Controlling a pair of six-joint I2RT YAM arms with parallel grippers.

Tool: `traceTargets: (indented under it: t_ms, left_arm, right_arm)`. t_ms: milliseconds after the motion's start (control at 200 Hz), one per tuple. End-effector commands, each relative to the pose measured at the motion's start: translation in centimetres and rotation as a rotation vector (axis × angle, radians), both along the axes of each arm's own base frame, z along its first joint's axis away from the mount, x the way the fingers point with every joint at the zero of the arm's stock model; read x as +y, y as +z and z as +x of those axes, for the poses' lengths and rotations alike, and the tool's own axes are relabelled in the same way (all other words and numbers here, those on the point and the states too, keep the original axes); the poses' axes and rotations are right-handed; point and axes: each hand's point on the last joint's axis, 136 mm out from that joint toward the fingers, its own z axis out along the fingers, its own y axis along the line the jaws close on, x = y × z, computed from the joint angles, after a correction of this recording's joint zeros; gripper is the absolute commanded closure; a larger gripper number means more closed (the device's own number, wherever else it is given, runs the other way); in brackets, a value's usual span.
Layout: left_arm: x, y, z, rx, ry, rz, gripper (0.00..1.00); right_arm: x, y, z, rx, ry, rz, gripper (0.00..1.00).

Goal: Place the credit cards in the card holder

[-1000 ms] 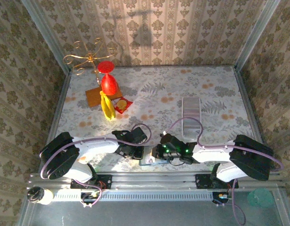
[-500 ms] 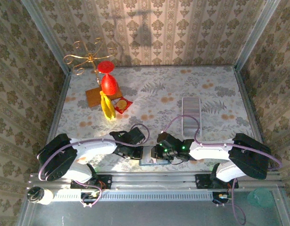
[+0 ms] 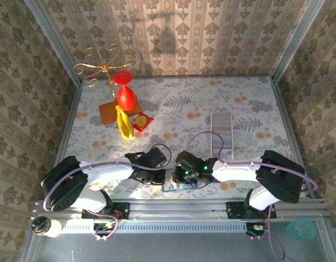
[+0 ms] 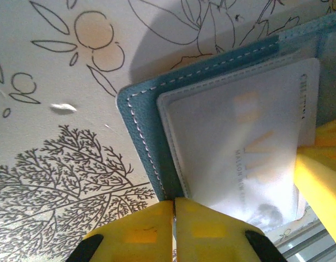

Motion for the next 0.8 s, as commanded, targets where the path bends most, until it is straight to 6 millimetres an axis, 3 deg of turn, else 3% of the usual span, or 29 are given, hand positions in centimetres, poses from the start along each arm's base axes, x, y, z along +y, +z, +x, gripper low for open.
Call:
traceTargets:
  t_ms: [0,190,250,450,795]
  left_arm:
    - [1.1,-1.4,-1.4,0.062,-0.005,0.03,0.92]
    - [1.2,-1.4,-1.4,0.063,-0.001,0.029,0.92]
    - [1.3,-1.4,-1.3,0.063,0.0,0.029,0.92]
    - [1.3,-1.4,-1.3,0.061,0.002,0.027,0.92]
    - [1.2,-1.3,-1.2,0.06,0.002,0.025,0.92]
  right_arm:
    - [0.6,0.7,-0.6,0.005,0.041,0.005,0.86]
    - [-2.4,1.3,-0.5,-0.031,-0.015,-0.075,0.74]
    - [-3.3,2.3,-0.6,-0.053,-0.036,-0.069,0.72]
    - [-6.5,0.9,-1.8,-0.007,-0.109,-0.142,0.69]
    - [-6.9,-0.4,-2.2,0.032,-0.112,-0.188,0.61]
